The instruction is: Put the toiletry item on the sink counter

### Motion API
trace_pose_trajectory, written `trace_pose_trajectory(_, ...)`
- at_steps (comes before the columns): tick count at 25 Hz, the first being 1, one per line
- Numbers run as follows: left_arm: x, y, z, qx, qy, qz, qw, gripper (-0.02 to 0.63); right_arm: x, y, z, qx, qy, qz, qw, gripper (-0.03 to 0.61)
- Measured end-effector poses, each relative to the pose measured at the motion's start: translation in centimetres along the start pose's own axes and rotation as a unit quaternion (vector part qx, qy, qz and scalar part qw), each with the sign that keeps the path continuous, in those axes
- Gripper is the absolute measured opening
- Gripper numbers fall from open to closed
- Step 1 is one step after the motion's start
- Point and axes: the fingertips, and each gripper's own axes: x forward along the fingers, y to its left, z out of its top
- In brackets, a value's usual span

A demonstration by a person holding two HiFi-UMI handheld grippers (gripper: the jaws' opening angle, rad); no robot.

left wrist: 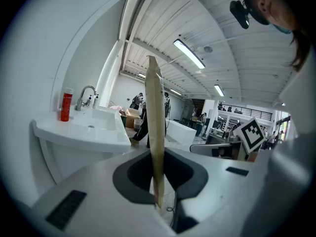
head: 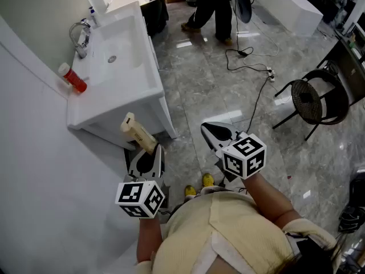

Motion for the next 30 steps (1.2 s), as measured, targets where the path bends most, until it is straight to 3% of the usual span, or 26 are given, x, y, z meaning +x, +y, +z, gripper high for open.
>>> trace_pose_trajectory(8,0.9,0.4,-0.7,-0.006,0.003,-0.002,1.0,0.067,0.9,-0.7,-0.6,-0.004,0.004,0.0,1.0,0.026)
trace_pose_trajectory(14,2.9,-1.0,-0.4,-0.01,0.012,0.011,0.9998,0.067,0.5,-2.6,-0.2,0.019,0.011,0.024,0.999,0.027)
trace_pose_trajectory(21,5.0,-1.9,-0.2,0.0,0.02,0.023,0.9995,0.067,1.1,-4.5,0.2,0.013,0.018,0.046,0.999,0.026)
trace_pose_trajectory(30,7.0,-0.4,0.4,-0.003,0.033,0.034,0.9989,0.067,3.4,-5.6,0.7,0.022,0.026,0.062,0.997,0.028)
